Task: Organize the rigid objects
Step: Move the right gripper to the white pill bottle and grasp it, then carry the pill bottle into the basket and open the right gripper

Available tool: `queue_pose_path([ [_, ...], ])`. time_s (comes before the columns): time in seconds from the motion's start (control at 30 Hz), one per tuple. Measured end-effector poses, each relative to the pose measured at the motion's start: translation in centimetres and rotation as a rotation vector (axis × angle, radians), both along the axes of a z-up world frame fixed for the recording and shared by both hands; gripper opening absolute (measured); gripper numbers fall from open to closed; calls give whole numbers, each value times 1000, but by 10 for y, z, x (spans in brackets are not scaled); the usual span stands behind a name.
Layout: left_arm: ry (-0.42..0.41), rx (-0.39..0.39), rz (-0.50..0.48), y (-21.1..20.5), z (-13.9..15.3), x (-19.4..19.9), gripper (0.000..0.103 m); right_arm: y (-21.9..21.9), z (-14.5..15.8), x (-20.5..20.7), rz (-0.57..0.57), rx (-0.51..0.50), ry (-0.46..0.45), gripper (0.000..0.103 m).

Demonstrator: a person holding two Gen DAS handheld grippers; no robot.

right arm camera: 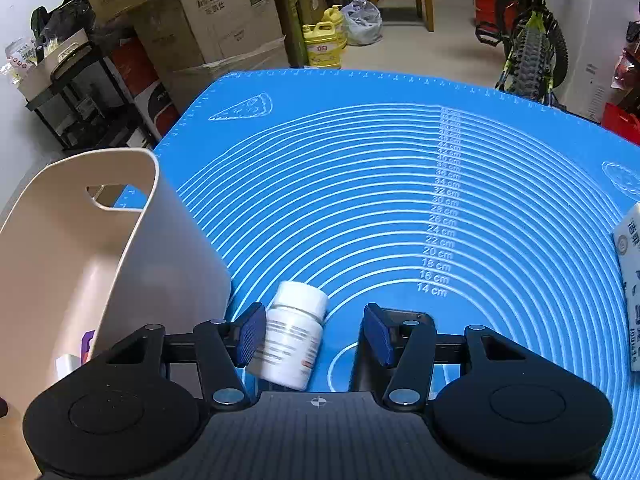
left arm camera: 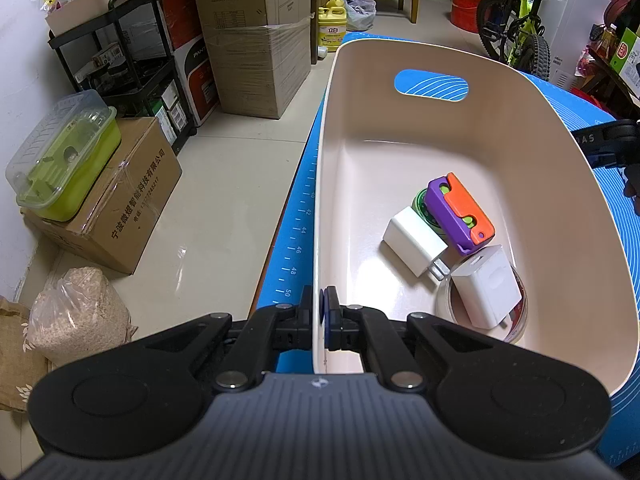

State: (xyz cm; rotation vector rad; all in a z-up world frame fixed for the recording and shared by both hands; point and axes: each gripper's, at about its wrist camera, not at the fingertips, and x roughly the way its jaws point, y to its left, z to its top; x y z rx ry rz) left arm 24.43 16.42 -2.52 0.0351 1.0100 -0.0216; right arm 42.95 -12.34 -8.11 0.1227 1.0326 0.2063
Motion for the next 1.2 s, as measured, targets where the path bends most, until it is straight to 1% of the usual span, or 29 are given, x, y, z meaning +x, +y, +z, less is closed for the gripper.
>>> queue_pose_path([
  [0.07,0,0,0,0,0,0,5,-4,-2,1,-12,63,15,64],
  [0.13,0,1,0,0,0,-1,5,-5,-7,2,-19,81,32,64],
  [0.2,0,0,0,0,0,0,5,-2,-14,0,-16,58,40,64],
  [0.3,0,-1,0,0,0,-1,5,6,-24,0,-1,13,50,61],
  [0.33,0,-1,0,0,1,-1,5,9,-24,-2,0,4,31,58],
  [0.4,0,0,0,0,1,-1,5,11,-24,-2,-8,-2,31,46],
  [0.5,0,-1,0,0,1,-1,5,8,-23,-3,-25,-3,33,45],
  [0.6,0,0,0,0,1,-1,5,2,-19,-9,-49,16,4,44],
  [0.7,0,-1,1,0,1,-1,5,-5,-10,-17,-71,25,-25,44],
  [0.8,1,1,0,0,1,0,5,-11,2,-28,-67,7,-62,44],
  [0.93,1,1,1,0,1,0,5,-19,23,-45,-76,13,-124,44],
  [1.1,1,3,1,0,1,0,5,-13,59,-79,-24,-8,-246,44],
  [1.2,1,2,1,0,1,0,5,-1,81,-96,17,-7,-311,44],
])
